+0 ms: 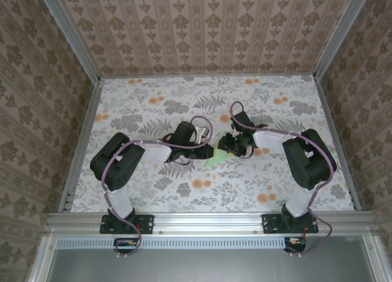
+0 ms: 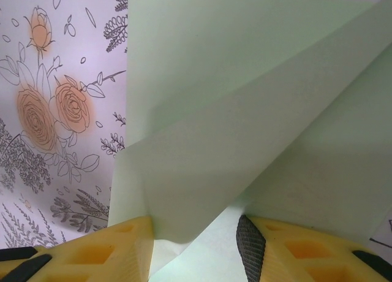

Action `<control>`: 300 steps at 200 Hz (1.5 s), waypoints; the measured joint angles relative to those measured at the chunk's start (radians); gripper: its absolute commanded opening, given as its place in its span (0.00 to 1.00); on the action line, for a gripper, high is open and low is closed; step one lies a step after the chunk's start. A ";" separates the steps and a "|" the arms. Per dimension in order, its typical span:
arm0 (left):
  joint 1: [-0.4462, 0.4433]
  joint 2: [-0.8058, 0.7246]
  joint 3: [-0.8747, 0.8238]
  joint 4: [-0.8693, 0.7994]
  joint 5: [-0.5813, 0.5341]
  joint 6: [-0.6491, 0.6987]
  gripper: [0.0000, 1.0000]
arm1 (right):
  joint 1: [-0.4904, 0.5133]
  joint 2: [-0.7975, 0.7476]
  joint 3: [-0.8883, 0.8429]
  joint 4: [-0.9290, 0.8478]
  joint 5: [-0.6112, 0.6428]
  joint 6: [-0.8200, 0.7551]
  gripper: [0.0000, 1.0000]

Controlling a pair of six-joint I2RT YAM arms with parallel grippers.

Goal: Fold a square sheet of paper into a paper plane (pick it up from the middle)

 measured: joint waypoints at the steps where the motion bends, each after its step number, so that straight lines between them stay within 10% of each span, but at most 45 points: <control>1: 0.000 0.001 0.002 -0.001 0.000 0.000 0.12 | 0.000 0.000 0.000 0.000 0.000 0.000 0.44; 139: 0.000 0.055 0.056 -0.116 -0.021 0.001 0.08 | 0.000 0.032 0.056 -0.079 0.011 -0.003 0.42; 300: 0.010 0.038 0.056 -0.122 -0.023 -0.011 0.29 | 0.001 0.035 0.060 -0.089 0.019 0.006 0.40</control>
